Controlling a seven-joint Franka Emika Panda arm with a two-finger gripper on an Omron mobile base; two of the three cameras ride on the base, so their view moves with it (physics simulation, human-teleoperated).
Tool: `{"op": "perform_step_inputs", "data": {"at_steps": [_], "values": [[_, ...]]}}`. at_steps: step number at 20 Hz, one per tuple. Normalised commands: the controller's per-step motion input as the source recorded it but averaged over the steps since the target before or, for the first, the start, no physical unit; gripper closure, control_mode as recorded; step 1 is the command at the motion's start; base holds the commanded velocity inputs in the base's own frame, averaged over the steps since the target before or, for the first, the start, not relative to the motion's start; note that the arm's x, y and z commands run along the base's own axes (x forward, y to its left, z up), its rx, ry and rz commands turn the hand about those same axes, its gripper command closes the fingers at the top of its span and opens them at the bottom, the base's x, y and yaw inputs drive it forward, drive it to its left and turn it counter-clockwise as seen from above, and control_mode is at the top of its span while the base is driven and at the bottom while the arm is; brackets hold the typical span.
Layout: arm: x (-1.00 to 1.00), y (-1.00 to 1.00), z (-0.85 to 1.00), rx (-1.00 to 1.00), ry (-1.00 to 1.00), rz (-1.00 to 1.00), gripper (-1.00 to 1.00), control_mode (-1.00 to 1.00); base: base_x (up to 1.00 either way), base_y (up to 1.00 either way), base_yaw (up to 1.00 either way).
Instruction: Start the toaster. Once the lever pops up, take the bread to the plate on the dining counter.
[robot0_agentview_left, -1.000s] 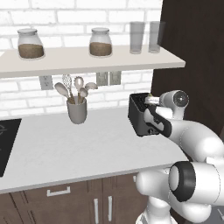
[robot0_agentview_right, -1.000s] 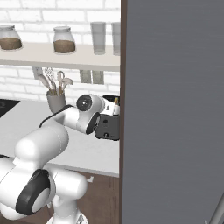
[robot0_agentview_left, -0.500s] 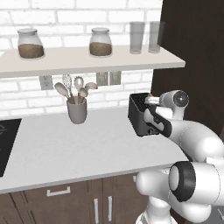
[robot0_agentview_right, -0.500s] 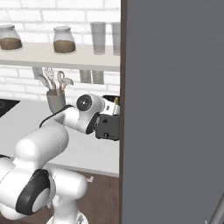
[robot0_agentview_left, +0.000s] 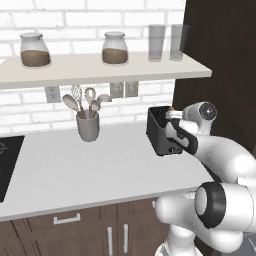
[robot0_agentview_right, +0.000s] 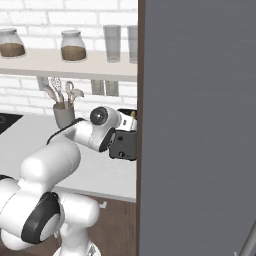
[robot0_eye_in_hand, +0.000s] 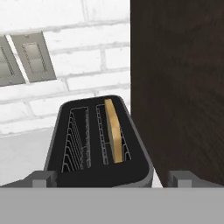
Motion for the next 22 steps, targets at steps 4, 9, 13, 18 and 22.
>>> {"op": "perform_step_inputs", "data": {"at_steps": [4,9,13,18,22], "values": [[0.58,0.00,-0.02,0.00,0.06,0.00,-1.00,-1.00,0.00,0.00,0.00],[0.52,0.00,-0.04,-0.01,0.00,0.00,-1.00,-1.00,0.00,0.00,0.00],[0.31,0.00,-0.07,0.00,0.00,0.00,-1.00,-1.00,0.00,0.00,0.00],[0.25,-0.16,-0.15,0.00,0.00,0.00,-1.00,-1.00,0.00,0.00,0.00],[0.26,-0.17,-0.24,0.00,-0.02,0.00,-1.00,-1.00,0.00,0.00,0.00]]}}
